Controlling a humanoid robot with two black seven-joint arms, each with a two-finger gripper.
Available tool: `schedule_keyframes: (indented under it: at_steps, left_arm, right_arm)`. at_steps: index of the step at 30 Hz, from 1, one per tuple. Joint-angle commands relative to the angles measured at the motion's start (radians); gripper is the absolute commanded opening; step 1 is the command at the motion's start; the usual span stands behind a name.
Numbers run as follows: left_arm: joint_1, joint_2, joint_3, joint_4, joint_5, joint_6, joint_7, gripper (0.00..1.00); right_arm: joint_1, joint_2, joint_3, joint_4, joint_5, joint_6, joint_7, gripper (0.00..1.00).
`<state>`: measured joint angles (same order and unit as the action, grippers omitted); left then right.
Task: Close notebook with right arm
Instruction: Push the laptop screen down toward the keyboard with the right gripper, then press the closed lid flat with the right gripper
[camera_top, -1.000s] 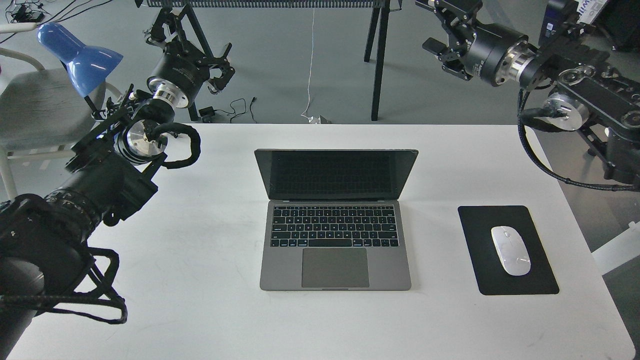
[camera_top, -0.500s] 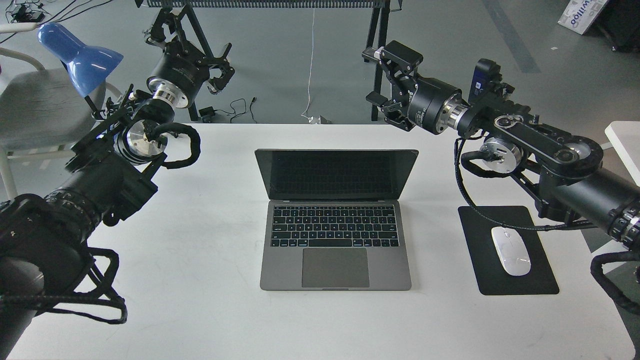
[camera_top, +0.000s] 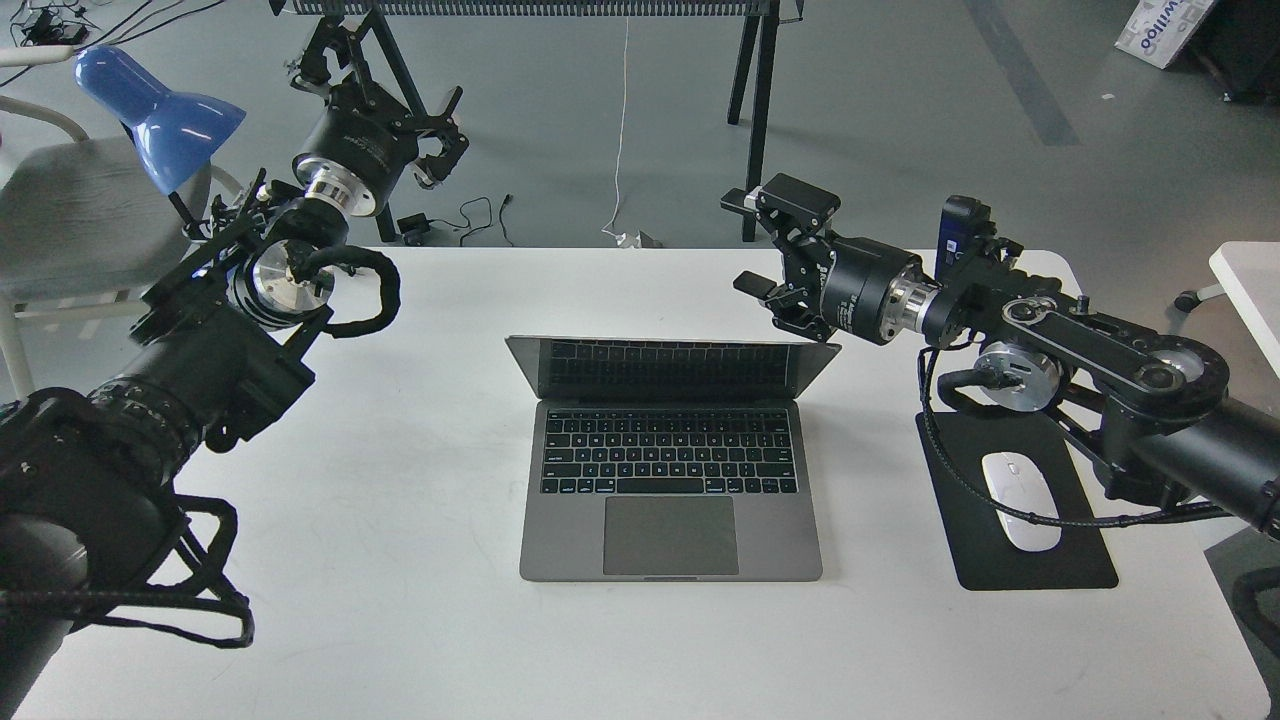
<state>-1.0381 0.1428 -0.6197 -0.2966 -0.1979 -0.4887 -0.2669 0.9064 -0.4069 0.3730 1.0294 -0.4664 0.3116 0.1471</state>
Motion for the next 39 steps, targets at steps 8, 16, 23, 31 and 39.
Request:
schedule_keyframes:
  at_steps: [8,16,23,31,39]
  left_arm:
    - [0.0,0.0,0.0,0.0,0.0,0.0,0.0,1.0]
    - [0.0,-0.002,0.0,0.0,0.0,0.0,0.0,1.0]
    - [0.0,-0.002,0.0,0.0,0.0,0.0,0.0,1.0]
    - [0.0,0.0,0.0,0.0,0.0,0.0,0.0,1.0]
    - [0.001,-0.002,0.0,0.0,0.0,0.0,0.0,1.0]
  right_arm:
    - [-0.127,-0.11,0.001,0.153,0.0,0.009,0.0,1.0]
    - [-0.181,-0.107,-0.002,0.163,-0.008,0.011,0.002,1.0]
    - [-0.244,-0.086,0.0,0.161,-0.014,0.011,0.003,1.0]
    - [-0.32,-0.079,0.0,0.159,-0.046,0.011,0.006,1.0]
    - [-0.368,-0.032,0.006,0.141,-0.061,0.011,0.008,1.0]
